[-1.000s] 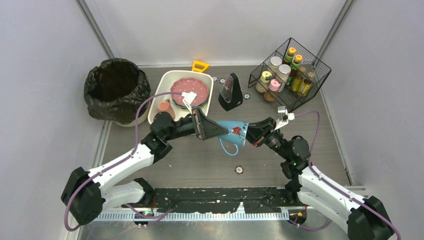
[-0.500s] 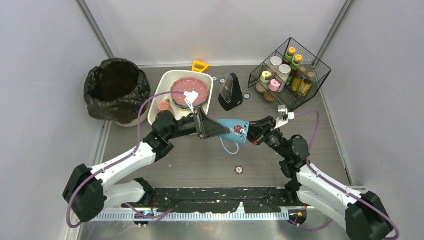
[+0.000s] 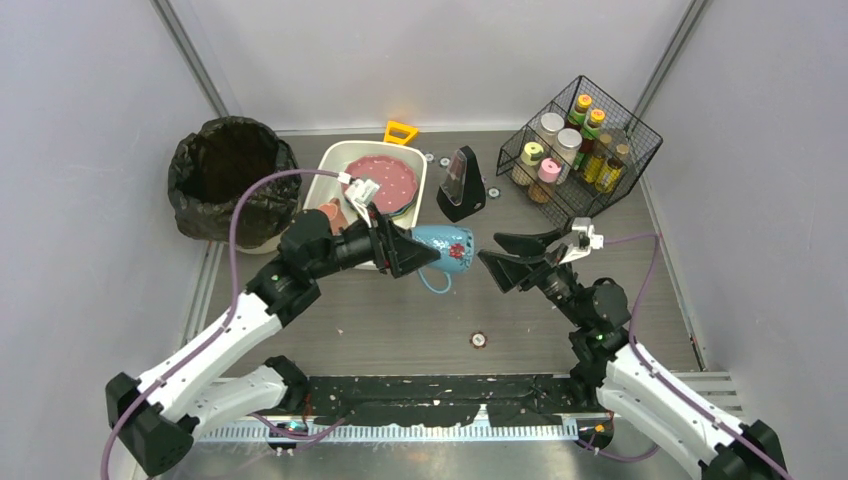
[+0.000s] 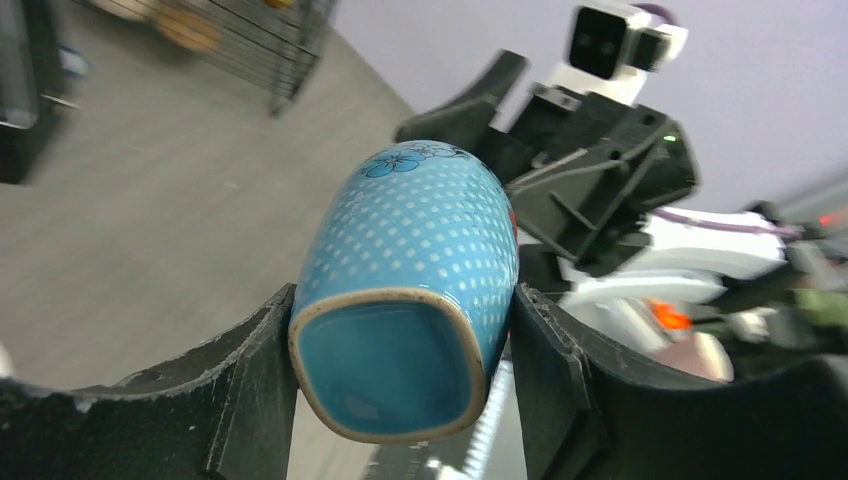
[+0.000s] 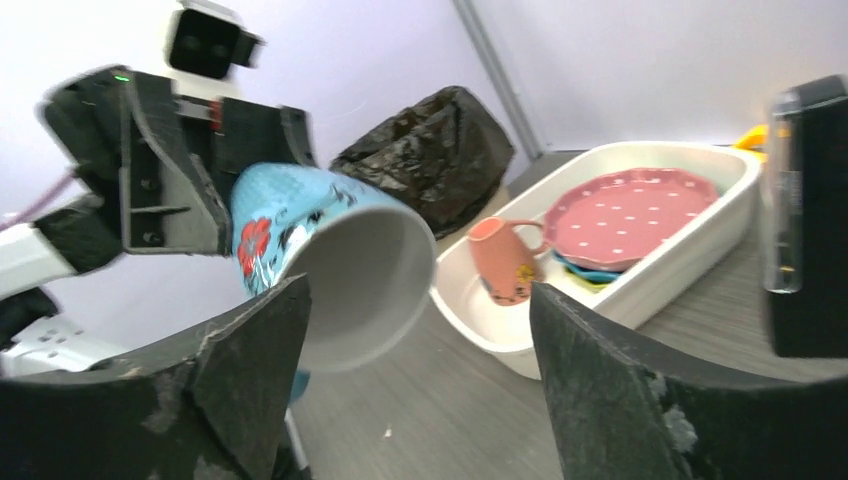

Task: Clear the kitchen counter

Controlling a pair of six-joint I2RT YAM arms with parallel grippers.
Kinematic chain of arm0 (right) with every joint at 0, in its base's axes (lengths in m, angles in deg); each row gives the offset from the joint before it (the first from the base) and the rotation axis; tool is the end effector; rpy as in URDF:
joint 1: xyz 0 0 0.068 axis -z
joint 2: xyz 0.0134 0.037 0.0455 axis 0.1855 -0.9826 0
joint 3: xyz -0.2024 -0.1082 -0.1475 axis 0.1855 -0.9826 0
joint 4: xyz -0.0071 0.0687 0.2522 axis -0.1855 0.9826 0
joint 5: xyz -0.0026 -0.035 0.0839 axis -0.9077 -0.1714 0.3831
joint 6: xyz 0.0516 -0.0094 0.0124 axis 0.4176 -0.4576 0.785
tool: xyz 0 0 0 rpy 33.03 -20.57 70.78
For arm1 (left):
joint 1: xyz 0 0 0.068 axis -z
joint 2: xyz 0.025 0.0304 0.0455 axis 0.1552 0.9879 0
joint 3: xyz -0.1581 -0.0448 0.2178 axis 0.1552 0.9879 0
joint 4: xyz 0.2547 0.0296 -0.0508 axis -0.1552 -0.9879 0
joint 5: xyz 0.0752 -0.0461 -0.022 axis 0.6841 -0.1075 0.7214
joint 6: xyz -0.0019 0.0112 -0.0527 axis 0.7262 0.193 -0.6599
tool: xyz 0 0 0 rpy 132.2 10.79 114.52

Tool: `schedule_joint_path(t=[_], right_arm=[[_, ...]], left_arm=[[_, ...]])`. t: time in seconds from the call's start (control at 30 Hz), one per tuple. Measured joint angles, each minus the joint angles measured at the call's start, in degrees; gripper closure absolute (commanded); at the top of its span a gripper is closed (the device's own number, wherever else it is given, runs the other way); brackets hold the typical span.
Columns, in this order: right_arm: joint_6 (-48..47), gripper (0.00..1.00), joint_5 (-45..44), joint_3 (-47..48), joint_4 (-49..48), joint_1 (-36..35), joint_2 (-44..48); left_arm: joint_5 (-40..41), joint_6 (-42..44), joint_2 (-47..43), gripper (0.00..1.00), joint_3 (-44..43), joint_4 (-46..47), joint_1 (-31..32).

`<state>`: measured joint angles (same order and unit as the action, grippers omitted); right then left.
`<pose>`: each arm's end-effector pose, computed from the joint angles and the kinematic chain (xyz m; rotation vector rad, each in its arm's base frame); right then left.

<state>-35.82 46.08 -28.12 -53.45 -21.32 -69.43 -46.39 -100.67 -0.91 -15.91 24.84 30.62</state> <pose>0.1259 0.0890 0.2709 -0.1828 1.2494 1.1962 0.1615 -0.1555 0.3478 0.4086 1.7758 -1.4497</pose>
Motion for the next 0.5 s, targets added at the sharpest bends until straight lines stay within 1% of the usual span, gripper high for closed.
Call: schedule_joint_path(t=[0.03,0.1,0.13,0.17,0.2,0.3,0.4,0.5], right_arm=[[-1.0,0.07,-1.3,0.0,2.1,0.0,1.8],[-2.7,0.02,-4.1,0.0,6.4,0.0,5.2],[-3.5,0.01,-5.7,0.0,8.8,0.0,7.0],[-4.0,0.01,-7.0,0.0,10.7,0.0,8.5],[-4.9,0.03,-9.0,0.0,13.0,0.0,10.7],[-6.7,0.05,-13.6,0.0,18.2,0.0,15.8],[-8.7,0.05,-17.5,0.0,23.5,0.0,20.5],[-10.7,0.05,-20.0,0.4,28.6,0.0,23.7]], left_arm=[[2.1,3.4,-0.8,1.0,-1.9,-3.8,-0.1],[5.9,9.2,-1.5,1.0,-5.4,-10.4,-0.2],[8.2,12.5,-1.7,1.0,-7.4,-14.0,-0.2],[10.0,15.6,-1.7,1.0,-9.1,-16.9,-0.3],[12.2,18.9,-1.6,1.0,-10.9,-20.3,-0.3],[16.6,27.1,-0.8,1.0,-14.3,-27.5,-0.7],[21.9,36.4,2.2,1.0,-17.4,-33.8,-1.1],[26.2,43.8,5.7,1.0,-18.7,-36.6,-1.7]])
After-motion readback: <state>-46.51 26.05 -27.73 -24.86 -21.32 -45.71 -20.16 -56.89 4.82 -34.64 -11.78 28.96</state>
